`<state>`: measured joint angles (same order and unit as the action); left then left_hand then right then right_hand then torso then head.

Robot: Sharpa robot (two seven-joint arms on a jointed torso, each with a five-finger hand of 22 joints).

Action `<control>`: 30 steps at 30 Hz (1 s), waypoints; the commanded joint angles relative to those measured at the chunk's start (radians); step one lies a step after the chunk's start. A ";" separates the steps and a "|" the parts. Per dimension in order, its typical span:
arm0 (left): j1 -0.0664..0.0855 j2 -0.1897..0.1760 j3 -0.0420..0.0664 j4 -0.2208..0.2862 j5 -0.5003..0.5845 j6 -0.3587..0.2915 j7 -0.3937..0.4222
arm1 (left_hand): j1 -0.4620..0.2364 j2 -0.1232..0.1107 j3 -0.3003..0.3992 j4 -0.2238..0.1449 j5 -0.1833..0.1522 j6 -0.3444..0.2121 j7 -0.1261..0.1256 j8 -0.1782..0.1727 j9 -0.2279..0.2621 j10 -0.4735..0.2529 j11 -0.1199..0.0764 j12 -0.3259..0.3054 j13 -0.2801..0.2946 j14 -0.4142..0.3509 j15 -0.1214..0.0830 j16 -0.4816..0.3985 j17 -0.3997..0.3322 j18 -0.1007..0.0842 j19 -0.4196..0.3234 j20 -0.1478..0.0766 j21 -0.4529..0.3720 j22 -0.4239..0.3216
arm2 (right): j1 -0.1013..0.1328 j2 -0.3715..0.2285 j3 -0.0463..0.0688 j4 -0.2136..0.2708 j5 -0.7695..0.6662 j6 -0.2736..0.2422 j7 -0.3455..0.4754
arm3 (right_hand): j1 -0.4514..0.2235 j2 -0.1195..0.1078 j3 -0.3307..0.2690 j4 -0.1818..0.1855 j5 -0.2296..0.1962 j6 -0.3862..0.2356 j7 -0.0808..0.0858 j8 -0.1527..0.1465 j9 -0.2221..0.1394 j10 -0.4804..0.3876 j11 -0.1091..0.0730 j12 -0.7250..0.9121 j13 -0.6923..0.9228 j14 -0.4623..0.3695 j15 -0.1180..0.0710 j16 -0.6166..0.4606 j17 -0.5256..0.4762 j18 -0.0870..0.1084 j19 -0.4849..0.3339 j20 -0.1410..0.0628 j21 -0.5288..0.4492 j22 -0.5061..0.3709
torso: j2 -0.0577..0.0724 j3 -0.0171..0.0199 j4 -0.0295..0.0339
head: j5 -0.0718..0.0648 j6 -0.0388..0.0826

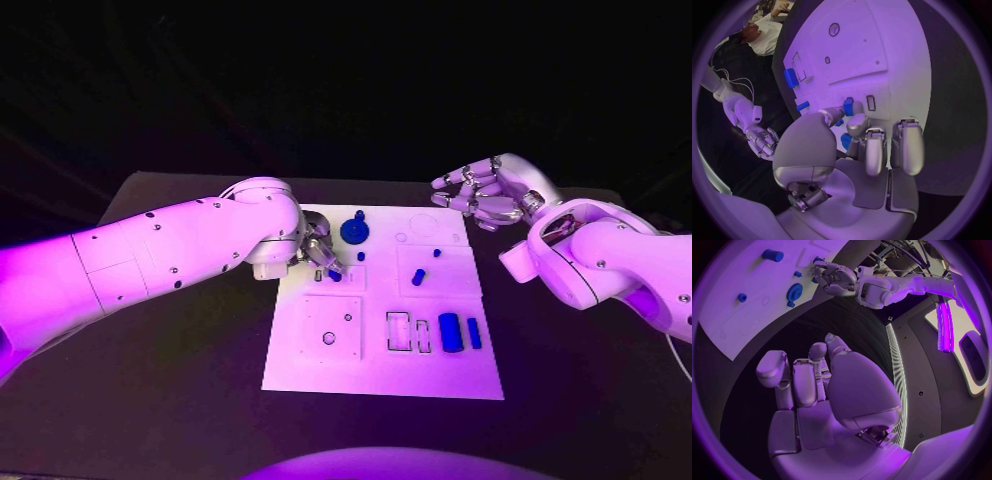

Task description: Assemble the parts on the task board

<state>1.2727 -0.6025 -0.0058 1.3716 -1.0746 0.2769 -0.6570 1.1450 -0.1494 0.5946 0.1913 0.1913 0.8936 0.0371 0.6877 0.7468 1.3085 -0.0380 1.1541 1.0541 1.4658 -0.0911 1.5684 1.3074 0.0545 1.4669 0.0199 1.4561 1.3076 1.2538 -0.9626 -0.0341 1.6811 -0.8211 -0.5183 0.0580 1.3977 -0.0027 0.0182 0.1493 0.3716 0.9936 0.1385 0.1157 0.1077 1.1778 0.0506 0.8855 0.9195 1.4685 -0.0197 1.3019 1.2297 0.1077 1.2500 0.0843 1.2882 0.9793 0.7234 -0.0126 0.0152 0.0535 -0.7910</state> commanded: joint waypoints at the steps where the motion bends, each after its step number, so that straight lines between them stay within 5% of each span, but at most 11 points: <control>1: -0.009 0.006 -0.006 0.002 0.001 0.037 -0.009 | -0.012 0.003 -0.010 0.003 -0.003 0.024 -0.014 -0.006 -0.001 0.003 -0.005 -0.003 0.000 0.105 -0.007 0.002 0.263 -0.020 0.047 -0.007 0.007 0.113 | -0.001 0.001 0.000 0.002 0.002 0.007 0.012 | -0.012 0.001 0.004 0.008 -0.002 0.007 0.001 -0.006 -0.001 -0.003 -0.001 -0.005 -0.001 0.033 -0.006 -0.002 0.001 0.011 -0.007 -0.002 -0.005 -0.001 | 0.000 -0.0001 0.0004 | -0.002 -0.001; 30: -0.008 0.015 -0.006 -0.009 0.000 0.026 -0.019 | -0.111 0.028 -0.213 0.080 -0.006 0.063 -0.018 -0.024 -0.003 0.024 -0.009 0.008 0.009 0.105 -0.010 0.002 0.263 -0.025 0.056 -0.011 0.021 0.137 | -0.001 0.001 0.000 0.005 0.002 0.031 0.017 | -0.005 -0.011 0.009 0.001 -0.005 0.006 0.001 -0.007 -0.002 -0.007 -0.001 -0.006 -0.004 0.033 -0.006 -0.006 -0.001 0.011 -0.008 -0.002 -0.008 -0.004 | 0.000 0.0001 -0.0005 | -0.002 -0.003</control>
<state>1.2698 -0.5907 -0.0076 1.3629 -1.0813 0.2795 -0.6743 1.0391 -0.1239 0.3859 0.2727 0.1891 0.9493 0.0173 0.6674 0.7445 1.3241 -0.0464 1.1582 1.0621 1.4693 -0.0946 1.5684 1.3080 0.0393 1.4631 0.0162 1.4704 1.3074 1.2538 -0.9619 -0.0340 1.6836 -0.8176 -0.5033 0.0636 1.3953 -0.0084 0.0252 0.1504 0.3716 0.9939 0.1382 0.1118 0.1069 1.1757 0.0485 0.8855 0.9161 1.4685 -0.0197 1.3019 1.2298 0.1076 1.2500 0.0843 1.2843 0.9765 0.7228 -0.0126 0.0160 0.0500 -0.7948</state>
